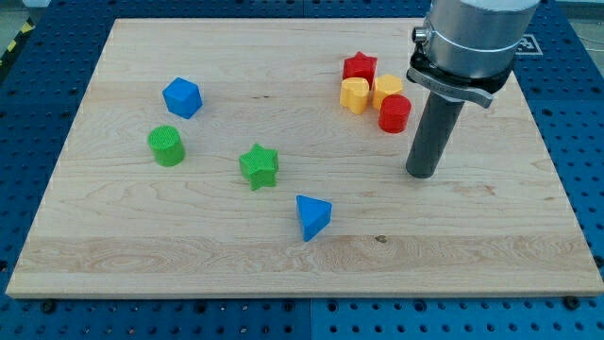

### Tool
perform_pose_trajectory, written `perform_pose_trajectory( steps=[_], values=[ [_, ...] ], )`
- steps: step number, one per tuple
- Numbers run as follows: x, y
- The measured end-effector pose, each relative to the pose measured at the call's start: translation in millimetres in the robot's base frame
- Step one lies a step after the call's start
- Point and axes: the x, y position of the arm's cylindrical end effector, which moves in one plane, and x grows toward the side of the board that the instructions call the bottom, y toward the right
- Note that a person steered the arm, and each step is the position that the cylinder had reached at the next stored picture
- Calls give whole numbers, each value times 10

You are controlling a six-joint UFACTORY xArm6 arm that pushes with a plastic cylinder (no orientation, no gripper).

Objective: Move the arm bottom left side to the blue triangle

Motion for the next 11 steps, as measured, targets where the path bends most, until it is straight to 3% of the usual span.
perform_pose_trajectory(
  steps=[4,7,9,10,11],
  values=[
    [711,-40],
    [1346,-604],
    [1224,-1370],
    [952,-1774],
    [795,-1781]
  ],
)
